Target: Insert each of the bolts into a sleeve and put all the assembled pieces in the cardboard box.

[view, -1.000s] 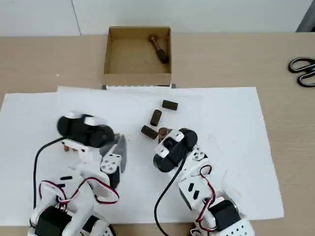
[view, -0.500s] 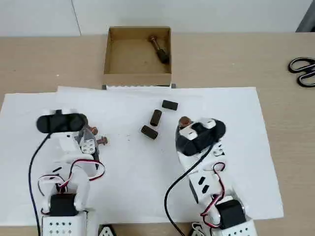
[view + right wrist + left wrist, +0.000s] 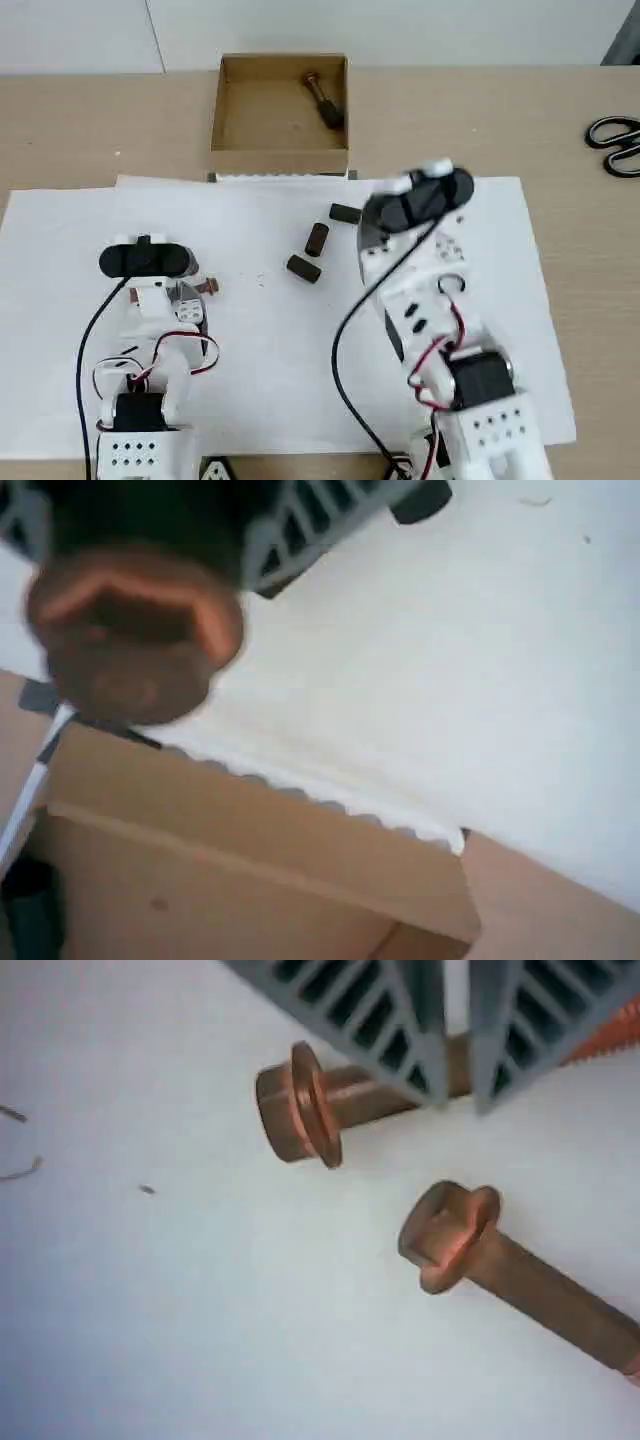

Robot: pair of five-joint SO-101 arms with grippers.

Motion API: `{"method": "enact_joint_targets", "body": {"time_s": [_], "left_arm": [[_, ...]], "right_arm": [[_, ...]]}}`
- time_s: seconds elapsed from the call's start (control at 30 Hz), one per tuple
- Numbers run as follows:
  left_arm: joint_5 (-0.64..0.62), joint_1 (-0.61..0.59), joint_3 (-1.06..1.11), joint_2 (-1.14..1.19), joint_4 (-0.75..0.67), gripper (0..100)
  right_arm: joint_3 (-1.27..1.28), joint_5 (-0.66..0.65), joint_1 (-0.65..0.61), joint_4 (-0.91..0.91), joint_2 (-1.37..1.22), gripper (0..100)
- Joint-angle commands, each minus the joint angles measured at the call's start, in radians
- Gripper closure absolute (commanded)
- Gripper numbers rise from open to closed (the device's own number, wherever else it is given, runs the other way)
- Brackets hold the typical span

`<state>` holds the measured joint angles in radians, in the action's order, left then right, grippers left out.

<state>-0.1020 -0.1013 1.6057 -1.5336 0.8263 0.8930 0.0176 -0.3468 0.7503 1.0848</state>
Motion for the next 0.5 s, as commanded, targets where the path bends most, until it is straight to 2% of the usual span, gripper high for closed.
{"method": "enact_joint_targets", "body": {"time_s": [0.0,0.47], "left_arm": [[0.006,-0.003,-0.004,-0.011,-0.025,99],[0.006,-0.002,-0.004,-0.011,-0.025,99]], "right_arm": [[-0.23,0.017,0.008,-0.002,-0.213,99.6],[-1.076,0.011,0.008,-0.002,-1.056,99.6]]}}
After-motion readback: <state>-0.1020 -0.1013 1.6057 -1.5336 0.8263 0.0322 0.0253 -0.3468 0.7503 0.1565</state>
